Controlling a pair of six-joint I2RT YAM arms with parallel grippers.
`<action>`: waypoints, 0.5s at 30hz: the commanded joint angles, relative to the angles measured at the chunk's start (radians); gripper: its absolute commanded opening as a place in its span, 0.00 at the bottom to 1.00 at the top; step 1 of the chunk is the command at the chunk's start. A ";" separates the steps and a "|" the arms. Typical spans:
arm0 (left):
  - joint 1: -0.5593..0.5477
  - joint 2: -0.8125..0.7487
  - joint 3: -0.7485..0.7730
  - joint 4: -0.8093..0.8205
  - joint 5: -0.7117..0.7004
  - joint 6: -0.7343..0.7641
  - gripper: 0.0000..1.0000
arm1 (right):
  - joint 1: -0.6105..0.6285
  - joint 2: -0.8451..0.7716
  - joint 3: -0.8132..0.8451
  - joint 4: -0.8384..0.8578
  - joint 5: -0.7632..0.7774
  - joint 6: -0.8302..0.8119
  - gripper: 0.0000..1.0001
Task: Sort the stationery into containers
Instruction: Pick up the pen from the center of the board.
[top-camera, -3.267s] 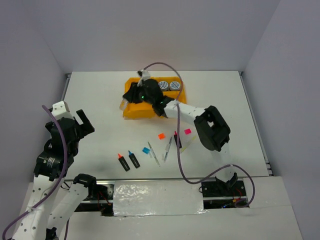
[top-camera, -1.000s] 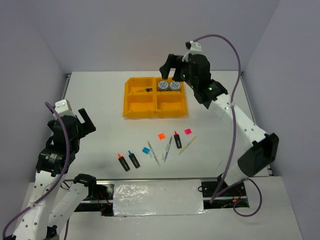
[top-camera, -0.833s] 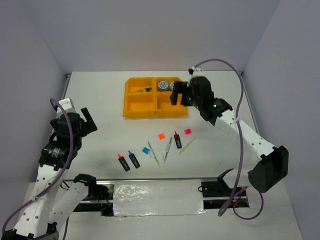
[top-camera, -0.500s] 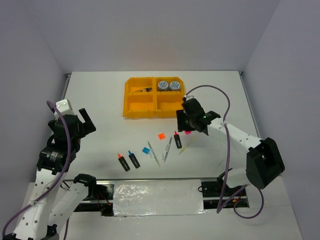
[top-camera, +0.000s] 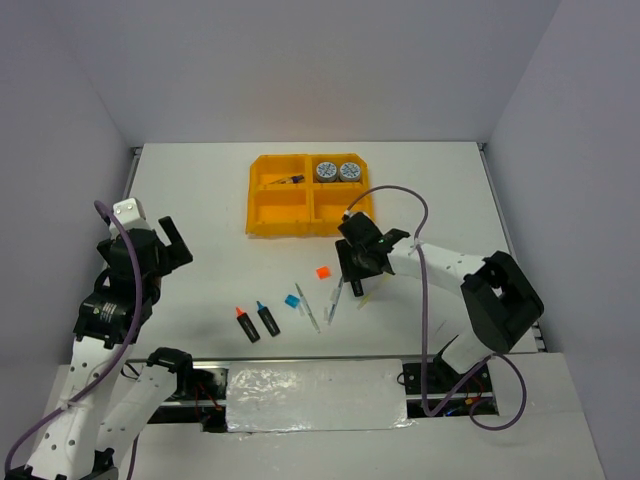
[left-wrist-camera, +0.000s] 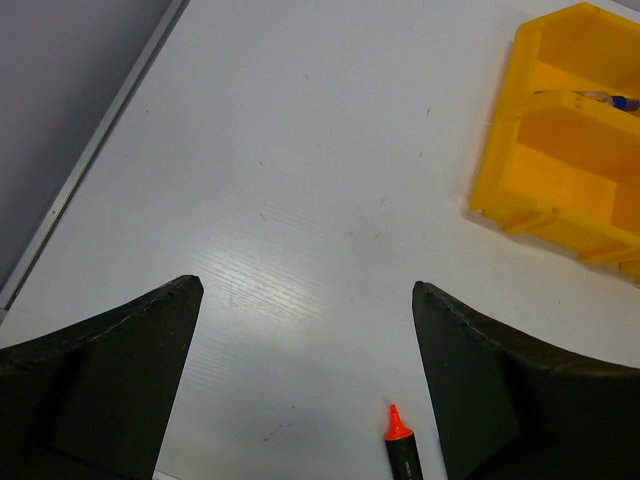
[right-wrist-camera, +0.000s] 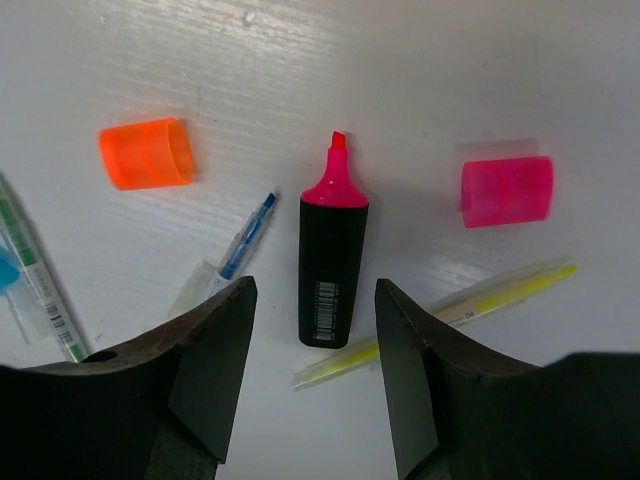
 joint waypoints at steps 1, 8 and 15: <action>0.006 0.000 0.003 0.033 0.014 0.007 0.99 | 0.008 0.022 -0.017 0.039 0.027 0.019 0.58; 0.006 0.008 0.005 0.034 0.024 0.009 0.99 | 0.010 0.074 -0.019 0.053 0.032 0.016 0.55; 0.006 0.008 0.003 0.036 0.027 0.009 0.99 | 0.010 0.100 -0.023 0.066 0.024 0.016 0.52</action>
